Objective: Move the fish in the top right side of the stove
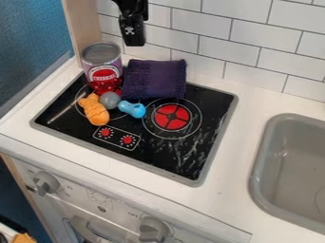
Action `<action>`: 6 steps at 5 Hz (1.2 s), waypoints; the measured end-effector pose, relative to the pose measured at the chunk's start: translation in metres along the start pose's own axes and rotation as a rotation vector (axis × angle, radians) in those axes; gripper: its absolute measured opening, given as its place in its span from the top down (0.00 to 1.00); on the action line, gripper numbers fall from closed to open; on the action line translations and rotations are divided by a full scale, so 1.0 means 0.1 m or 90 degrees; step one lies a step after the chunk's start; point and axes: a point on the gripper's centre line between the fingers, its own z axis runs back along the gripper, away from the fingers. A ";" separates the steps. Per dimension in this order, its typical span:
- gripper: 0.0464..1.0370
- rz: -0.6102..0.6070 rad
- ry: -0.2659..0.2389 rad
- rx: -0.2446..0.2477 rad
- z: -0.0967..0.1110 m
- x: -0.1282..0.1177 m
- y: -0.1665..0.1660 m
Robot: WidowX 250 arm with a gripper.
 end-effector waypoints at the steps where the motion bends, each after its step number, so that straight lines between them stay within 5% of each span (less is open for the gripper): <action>1: 0.04 0.000 -0.006 0.025 -0.13 0.00 0.05; 3: 0.04 -0.015 -0.038 0.031 -0.17 0.16 0.23; 6: 0.04 -0.286 -0.055 0.080 -0.19 0.73 0.70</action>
